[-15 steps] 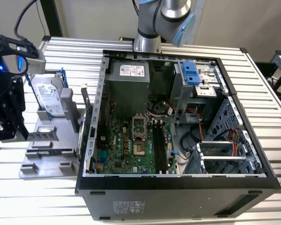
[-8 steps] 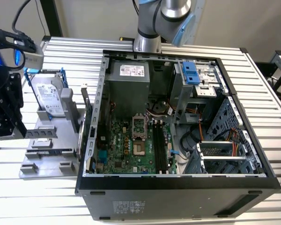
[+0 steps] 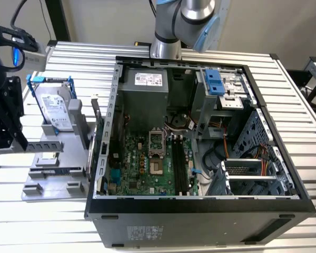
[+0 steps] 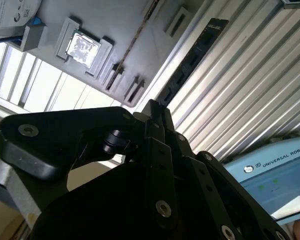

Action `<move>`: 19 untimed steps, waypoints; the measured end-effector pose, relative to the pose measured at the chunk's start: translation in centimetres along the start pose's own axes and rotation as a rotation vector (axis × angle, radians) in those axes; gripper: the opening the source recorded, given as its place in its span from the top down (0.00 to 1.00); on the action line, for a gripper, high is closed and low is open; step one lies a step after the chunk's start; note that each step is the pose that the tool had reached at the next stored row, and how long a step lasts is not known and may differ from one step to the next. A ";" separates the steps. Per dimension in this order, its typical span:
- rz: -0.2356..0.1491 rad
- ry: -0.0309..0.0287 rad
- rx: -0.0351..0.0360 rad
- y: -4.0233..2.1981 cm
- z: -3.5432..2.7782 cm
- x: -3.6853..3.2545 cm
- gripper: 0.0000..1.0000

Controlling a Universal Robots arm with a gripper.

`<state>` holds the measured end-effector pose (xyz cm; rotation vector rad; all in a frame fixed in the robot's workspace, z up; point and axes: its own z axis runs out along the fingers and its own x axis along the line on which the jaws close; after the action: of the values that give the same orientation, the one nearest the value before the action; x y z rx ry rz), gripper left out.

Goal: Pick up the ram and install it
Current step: 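Pick up the ram and move it above insertion slot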

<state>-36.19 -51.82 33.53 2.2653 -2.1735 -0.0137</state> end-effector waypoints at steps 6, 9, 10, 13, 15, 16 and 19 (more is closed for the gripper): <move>0.000 -0.0001 0.0001 0.01 -0.88 -0.01 1.00; 0.000 0.0000 0.0000 0.01 -1.42 -0.01 1.00; 0.000 0.0000 0.0000 0.01 -1.60 -0.01 1.00; 0.000 -0.0001 0.0001 0.01 -2.14 -0.02 1.00; 0.000 0.0000 0.0000 0.02 -2.48 -0.05 1.00; 0.000 0.0000 0.0000 0.02 -2.64 -0.07 1.00; 0.000 -0.0001 0.0001 0.02 -3.12 -0.12 1.00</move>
<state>-36.18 -51.71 36.65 2.2654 -2.1736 -0.0136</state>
